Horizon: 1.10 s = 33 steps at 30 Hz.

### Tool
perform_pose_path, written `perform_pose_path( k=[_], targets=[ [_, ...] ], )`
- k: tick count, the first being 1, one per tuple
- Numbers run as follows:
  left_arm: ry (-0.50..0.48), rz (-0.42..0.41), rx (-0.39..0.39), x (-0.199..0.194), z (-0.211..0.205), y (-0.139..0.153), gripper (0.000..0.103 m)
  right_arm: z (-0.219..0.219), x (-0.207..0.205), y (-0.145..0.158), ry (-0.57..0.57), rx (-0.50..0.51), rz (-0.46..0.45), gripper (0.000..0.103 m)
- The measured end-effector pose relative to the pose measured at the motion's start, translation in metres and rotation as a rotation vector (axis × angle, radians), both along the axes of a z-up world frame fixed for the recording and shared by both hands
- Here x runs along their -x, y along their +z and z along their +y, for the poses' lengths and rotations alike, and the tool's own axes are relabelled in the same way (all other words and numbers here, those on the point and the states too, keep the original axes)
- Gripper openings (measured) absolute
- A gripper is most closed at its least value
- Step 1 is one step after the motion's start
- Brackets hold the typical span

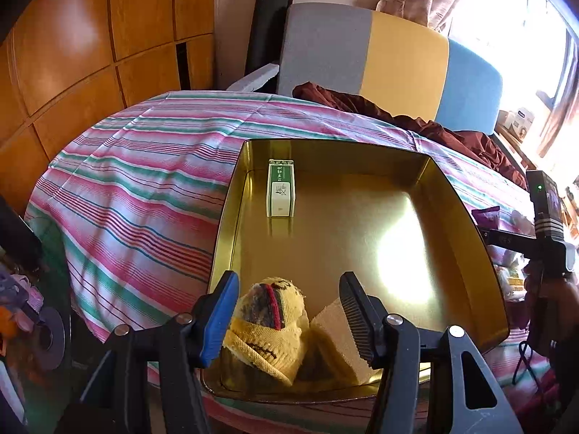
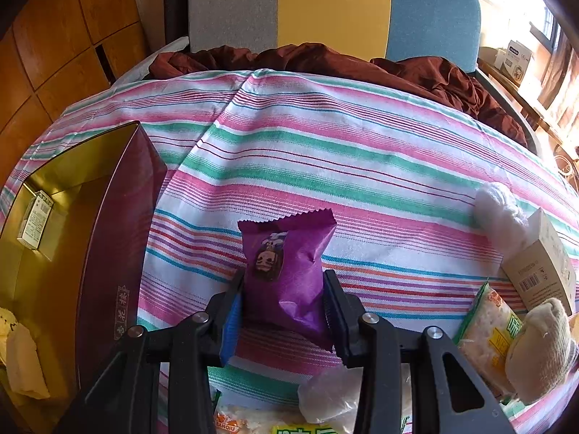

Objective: Organize objects
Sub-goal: 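Carry the purple snack packet over the tray and open the right tool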

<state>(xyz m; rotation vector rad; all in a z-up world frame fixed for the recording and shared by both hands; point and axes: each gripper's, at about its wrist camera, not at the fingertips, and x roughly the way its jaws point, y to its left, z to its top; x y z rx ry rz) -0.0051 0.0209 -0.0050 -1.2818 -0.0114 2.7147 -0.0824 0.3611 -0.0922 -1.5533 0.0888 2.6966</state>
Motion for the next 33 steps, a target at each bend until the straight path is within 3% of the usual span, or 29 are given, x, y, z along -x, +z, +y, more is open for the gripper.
perform_pose_path(
  k=[7,11,15,19,25,33],
  targets=[
    [0.012,0.014,0.012,-0.007,-0.005,0.002,0.059,0.001,-0.002,0.005,-0.022,0.01,0.004,0.04],
    [0.025,0.042,0.025,-0.011,-0.011,0.006,0.061,-0.005,-0.01,0.029,-0.031,0.024,0.07,0.038],
    [0.038,0.058,0.025,-0.012,-0.016,0.01,0.061,-0.031,-0.018,0.066,0.033,0.011,0.164,0.038],
    [0.049,0.07,0.019,-0.011,-0.019,0.013,0.061,-0.072,-0.019,0.088,0.153,0.069,0.197,0.038],
    [0.053,0.083,0.027,-0.012,-0.021,0.015,0.062,-0.144,-0.016,0.072,0.328,0.152,0.11,0.038],
    [0.057,0.085,0.033,-0.011,-0.027,0.015,0.063,-0.206,-0.002,0.037,0.433,0.31,-0.045,0.039]
  ],
)
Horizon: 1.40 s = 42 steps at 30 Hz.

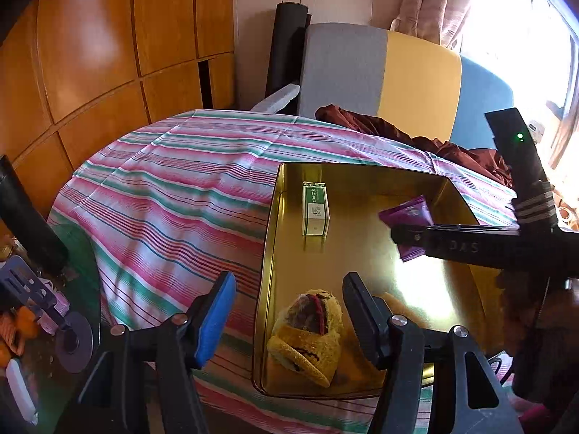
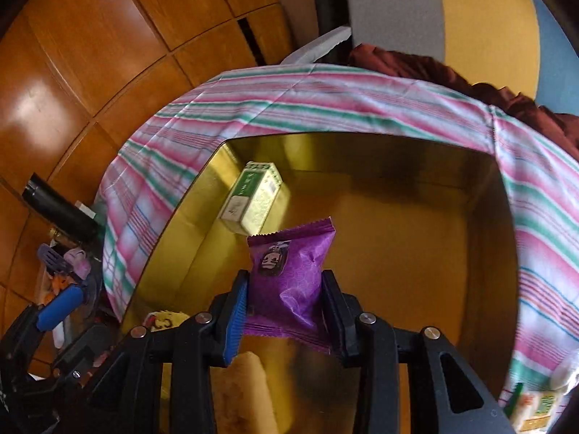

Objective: Organize objects
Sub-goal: 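Carry the purple snack packet over the tray and open the right tool, then move the left tool to the WEIDAN rice-cracker bag and grasp it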

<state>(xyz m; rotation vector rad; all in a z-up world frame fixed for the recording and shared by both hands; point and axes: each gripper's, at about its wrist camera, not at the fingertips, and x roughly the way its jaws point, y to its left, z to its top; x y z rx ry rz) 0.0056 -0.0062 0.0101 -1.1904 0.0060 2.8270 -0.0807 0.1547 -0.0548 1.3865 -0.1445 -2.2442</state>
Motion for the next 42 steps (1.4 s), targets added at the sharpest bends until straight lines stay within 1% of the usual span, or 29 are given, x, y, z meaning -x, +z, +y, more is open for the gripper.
perform_pose_path(
  k=[1,2,4,7,11,16,18,20,22,24,26,30,35,37,40,42],
  targets=[
    [0.002,-0.001,0.0,0.0,-0.001,-0.001,0.063,-0.004,0.0,-0.002,0.009,0.011,-0.013,0.041],
    [0.005,-0.002,-0.001,0.0,-0.002,0.0,0.063,-0.007,0.0,-0.003,0.016,0.024,-0.021,0.046],
    [0.009,-0.001,0.002,0.0,-0.004,-0.001,0.063,-0.008,-0.002,-0.001,0.017,0.031,-0.013,0.051],
    [0.018,0.004,0.004,0.0,-0.007,0.0,0.068,-0.003,-0.006,0.005,0.01,0.018,0.01,0.052],
    [0.016,0.006,0.005,0.0,-0.007,0.0,0.069,0.017,-0.013,0.018,-0.023,0.0,0.051,0.052],
    [-0.005,0.007,0.003,0.001,-0.001,0.002,0.069,0.055,-0.026,0.033,-0.097,-0.047,0.106,0.052],
    [-0.022,0.008,0.005,0.002,0.004,0.003,0.069,0.075,-0.032,0.04,-0.137,-0.069,0.132,0.057],
    [-0.043,0.004,-0.002,0.003,0.011,0.004,0.069,0.098,-0.038,0.046,-0.18,-0.088,0.153,0.068],
    [-0.071,0.007,-0.002,0.004,0.021,0.006,0.069,0.126,-0.044,0.052,-0.238,-0.105,0.168,0.069],
    [-0.108,0.011,0.004,0.005,0.033,0.008,0.069,0.156,-0.049,0.058,-0.303,-0.114,0.178,0.072],
    [-0.15,0.019,0.013,0.005,0.046,0.01,0.069,0.187,-0.055,0.064,-0.375,-0.13,0.19,0.079],
    [-0.253,0.012,0.008,0.005,0.08,0.014,0.069,0.248,-0.066,0.07,-0.517,-0.165,0.195,0.079],
    [-0.419,0.026,0.028,-0.001,0.135,0.019,0.068,0.315,-0.078,0.065,-0.675,-0.184,0.184,0.079],
    [-0.506,0.019,0.038,-0.005,0.158,0.02,0.068,0.334,-0.083,0.059,-0.712,-0.164,0.187,0.079],
    [-0.632,0.015,0.05,-0.012,0.195,0.02,0.068,0.356,-0.089,0.051,-0.768,-0.081,0.182,0.079],
    [-0.706,0.003,0.077,-0.012,0.217,0.017,0.068,0.363,-0.09,0.05,-0.792,-0.05,0.182,0.079]
  ],
)
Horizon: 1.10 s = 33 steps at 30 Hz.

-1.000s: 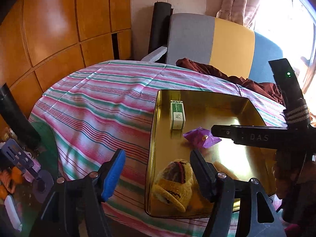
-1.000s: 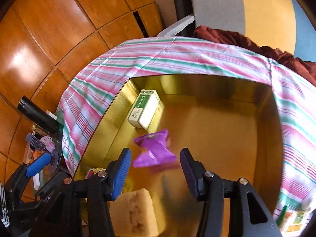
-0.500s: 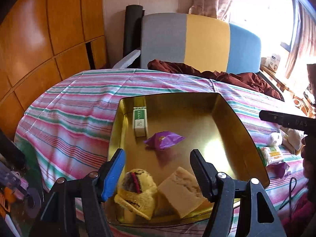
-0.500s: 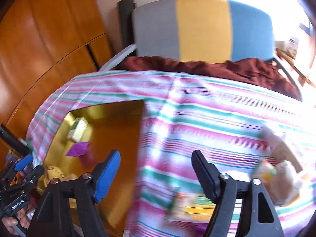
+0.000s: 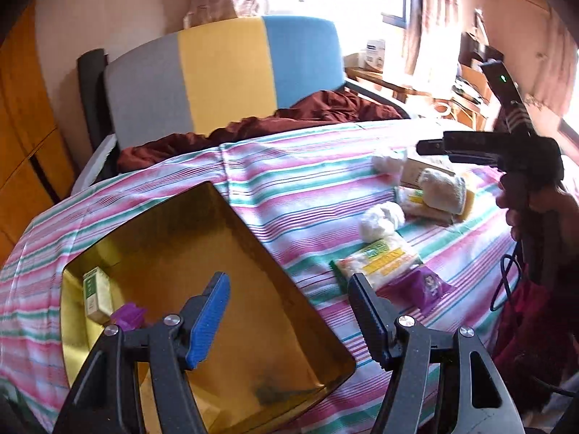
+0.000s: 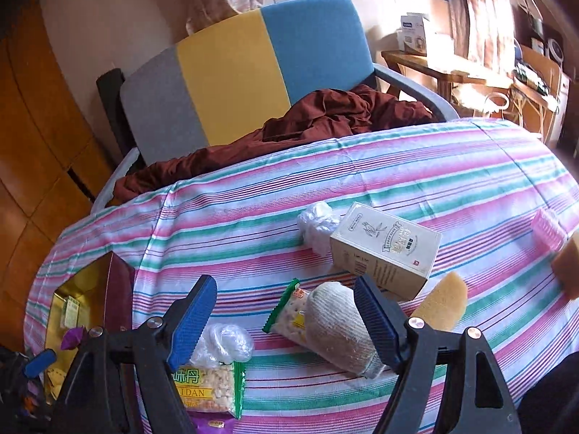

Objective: Organize objects
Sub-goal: 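Move the left tool to the WEIDAN rice-cracker bag and grasp it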

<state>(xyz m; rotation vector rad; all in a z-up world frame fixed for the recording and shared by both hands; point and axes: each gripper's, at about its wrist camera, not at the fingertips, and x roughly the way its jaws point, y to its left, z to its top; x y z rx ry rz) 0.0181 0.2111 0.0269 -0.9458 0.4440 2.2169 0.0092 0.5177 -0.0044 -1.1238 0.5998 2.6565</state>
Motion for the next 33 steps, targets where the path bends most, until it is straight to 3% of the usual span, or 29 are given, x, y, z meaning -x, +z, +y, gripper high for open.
perform_pose_path(
  k=[6,11,18,24,27,28,33],
  targets=[
    [-0.206,0.053,0.176,0.002,0.059,-0.02,0.068,0.001,-0.003,0.005,0.006,0.009,0.037,0.079],
    [-0.356,0.05,0.292,0.008,0.097,-0.04,0.069,0.004,-0.003,0.006,0.003,0.02,0.05,0.079],
    [-0.545,0.013,0.406,0.008,0.131,-0.064,0.081,0.02,-0.006,0.003,-0.034,0.086,0.058,0.079],
    [-0.566,-0.041,0.45,0.014,0.151,-0.083,0.081,0.032,-0.011,0.006,-0.076,0.104,0.085,0.079],
    [-0.553,-0.099,0.426,0.015,0.157,-0.086,0.065,0.035,-0.013,0.007,-0.096,0.111,0.093,0.079],
    [-0.55,-0.126,0.415,0.016,0.159,-0.085,0.054,0.037,-0.014,0.007,-0.101,0.115,0.098,0.079],
    [-0.48,-0.161,0.362,0.016,0.162,-0.084,0.046,0.04,-0.015,0.008,-0.105,0.12,0.107,0.079]
  ],
)
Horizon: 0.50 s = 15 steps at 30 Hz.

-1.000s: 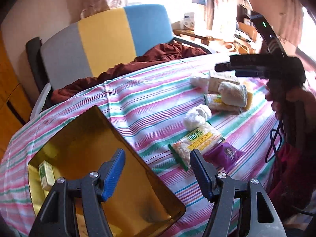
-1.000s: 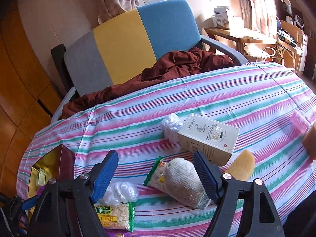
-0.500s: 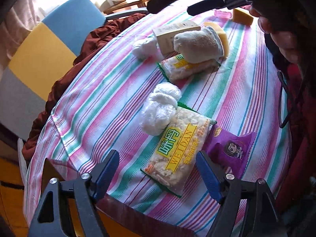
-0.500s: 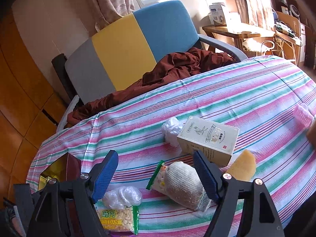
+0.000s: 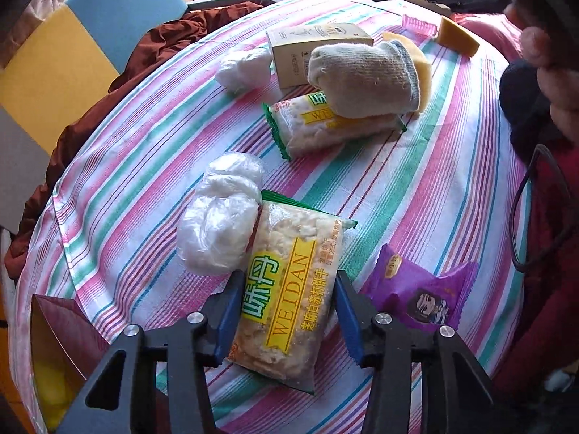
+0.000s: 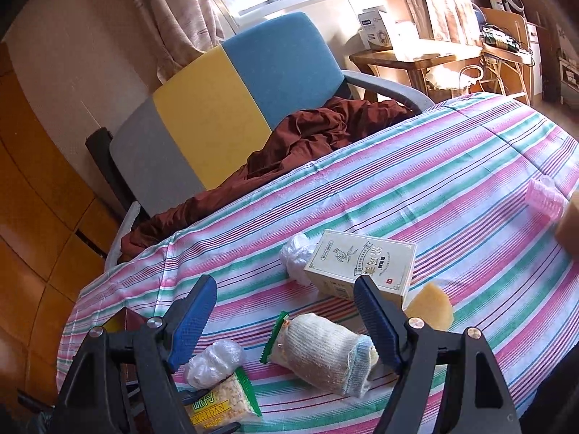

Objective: Organize objects
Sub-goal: 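Move the left tool to the WEIDAN rice-cracker bag and grasp it, then lift the WEIDAN bag with the left tool while the right tool reaches for a purple packet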

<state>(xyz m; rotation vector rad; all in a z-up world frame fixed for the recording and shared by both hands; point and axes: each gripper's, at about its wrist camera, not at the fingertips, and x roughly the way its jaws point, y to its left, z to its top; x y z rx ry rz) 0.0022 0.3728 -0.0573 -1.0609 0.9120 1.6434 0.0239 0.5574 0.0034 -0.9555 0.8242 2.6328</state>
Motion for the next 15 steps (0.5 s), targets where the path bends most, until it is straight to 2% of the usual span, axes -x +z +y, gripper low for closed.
perform_pose_path(
  k=[2,6,12,15],
  targets=[
    [0.067,-0.027,-0.038,0.002,-0.004,0.004,0.043,0.0,0.0,0.001,0.007,0.002,0.005,0.079],
    [0.171,-0.072,-0.111,-0.002,-0.021,0.013,0.042,-0.004,0.002,0.001,0.026,-0.001,0.003,0.079],
    [0.215,-0.078,-0.175,-0.033,-0.05,0.015,0.042,-0.009,0.004,0.0,0.06,-0.013,-0.007,0.079],
    [0.242,-0.062,-0.176,-0.044,-0.059,0.006,0.042,-0.014,0.005,-0.001,0.083,-0.016,-0.016,0.079]
  ],
)
